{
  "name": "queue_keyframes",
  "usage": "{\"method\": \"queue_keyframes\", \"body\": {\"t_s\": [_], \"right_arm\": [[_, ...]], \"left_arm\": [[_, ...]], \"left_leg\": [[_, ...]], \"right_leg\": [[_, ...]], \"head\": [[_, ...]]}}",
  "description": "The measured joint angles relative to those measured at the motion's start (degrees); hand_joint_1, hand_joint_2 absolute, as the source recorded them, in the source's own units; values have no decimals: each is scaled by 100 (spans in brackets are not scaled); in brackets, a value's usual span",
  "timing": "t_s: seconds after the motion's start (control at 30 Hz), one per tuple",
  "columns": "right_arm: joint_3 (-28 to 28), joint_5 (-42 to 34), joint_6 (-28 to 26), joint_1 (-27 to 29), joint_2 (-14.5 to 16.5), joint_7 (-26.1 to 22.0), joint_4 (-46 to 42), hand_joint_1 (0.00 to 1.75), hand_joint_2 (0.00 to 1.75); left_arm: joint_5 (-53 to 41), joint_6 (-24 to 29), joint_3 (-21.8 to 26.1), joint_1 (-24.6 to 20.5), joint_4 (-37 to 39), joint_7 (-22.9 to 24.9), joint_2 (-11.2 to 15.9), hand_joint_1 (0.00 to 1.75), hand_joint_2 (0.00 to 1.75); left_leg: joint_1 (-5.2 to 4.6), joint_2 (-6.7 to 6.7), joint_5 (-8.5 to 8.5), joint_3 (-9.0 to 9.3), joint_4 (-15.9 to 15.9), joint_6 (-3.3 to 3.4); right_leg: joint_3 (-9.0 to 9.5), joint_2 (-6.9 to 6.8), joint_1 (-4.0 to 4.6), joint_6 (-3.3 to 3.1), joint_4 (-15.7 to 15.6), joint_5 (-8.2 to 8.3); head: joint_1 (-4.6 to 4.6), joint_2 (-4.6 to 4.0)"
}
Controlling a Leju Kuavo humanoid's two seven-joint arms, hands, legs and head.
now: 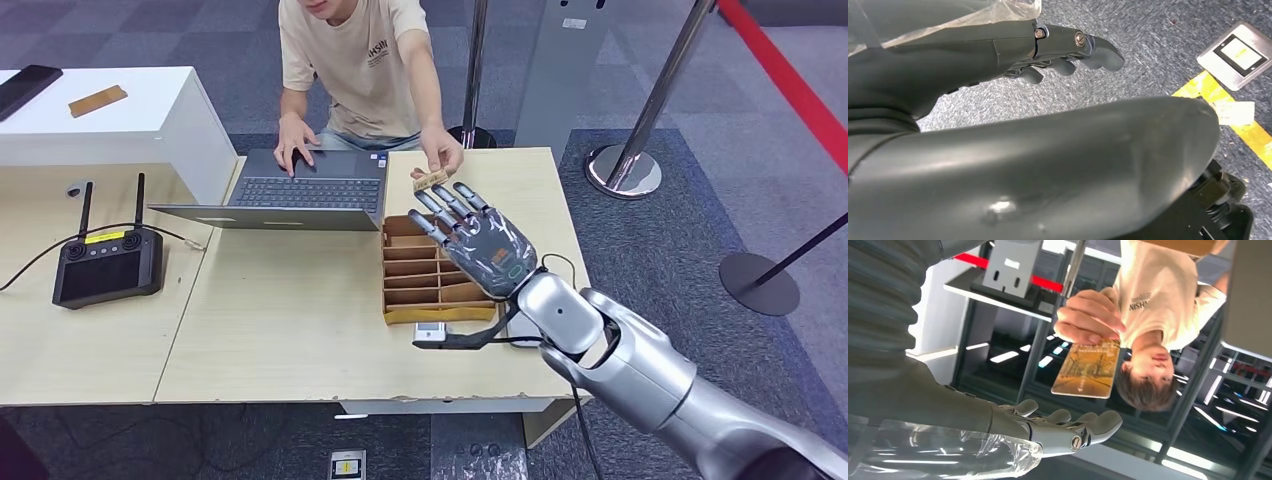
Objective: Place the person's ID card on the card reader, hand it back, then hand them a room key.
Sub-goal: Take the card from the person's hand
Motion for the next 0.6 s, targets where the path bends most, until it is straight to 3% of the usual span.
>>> {"method": "queue_keyframes", "body": {"t_s": [0.6], "right_arm": [[-645,-1318,-513,245,-38,533,345,0,175]], "left_arm": [[-45,-42,-33,0,25,72,2,0,0]], "left_leg": [[0,0,0,0,0,0]], "right_leg": [[0,0,0,0,0,0]], "head": [[1,0]]}}
